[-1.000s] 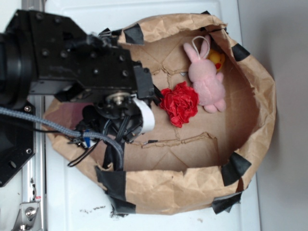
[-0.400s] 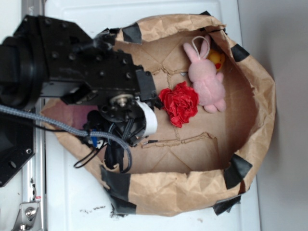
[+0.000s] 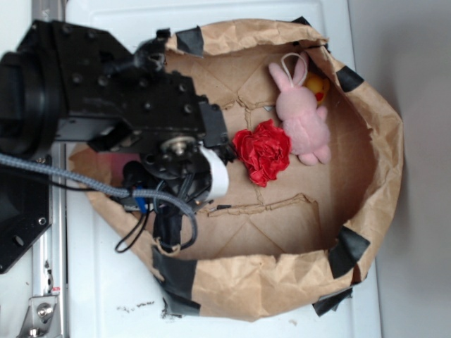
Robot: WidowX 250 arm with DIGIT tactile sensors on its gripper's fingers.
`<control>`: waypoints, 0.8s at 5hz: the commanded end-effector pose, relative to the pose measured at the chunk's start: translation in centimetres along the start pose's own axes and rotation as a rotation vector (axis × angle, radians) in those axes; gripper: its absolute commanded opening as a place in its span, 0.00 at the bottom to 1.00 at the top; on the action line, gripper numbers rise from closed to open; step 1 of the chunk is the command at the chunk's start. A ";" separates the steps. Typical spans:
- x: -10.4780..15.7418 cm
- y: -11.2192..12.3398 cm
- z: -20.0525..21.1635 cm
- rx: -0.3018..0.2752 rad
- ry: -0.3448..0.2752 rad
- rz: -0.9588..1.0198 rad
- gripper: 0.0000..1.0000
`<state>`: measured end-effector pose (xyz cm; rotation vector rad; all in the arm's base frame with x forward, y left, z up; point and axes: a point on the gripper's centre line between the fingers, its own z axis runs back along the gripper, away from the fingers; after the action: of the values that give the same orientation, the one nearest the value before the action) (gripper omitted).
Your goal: Grab the silver keys.
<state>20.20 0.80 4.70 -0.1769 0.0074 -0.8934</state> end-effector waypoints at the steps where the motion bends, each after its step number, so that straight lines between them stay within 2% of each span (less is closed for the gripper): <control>1: 1.2 -0.1 1.8 0.060 -0.039 -0.009 0.00; 3: 1.5 0.2 2.4 0.065 -0.042 0.003 0.00; 4: 2.8 -0.1 5.0 0.092 -0.092 0.059 0.00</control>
<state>21.73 0.40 8.29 -0.1603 -0.0568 -0.8009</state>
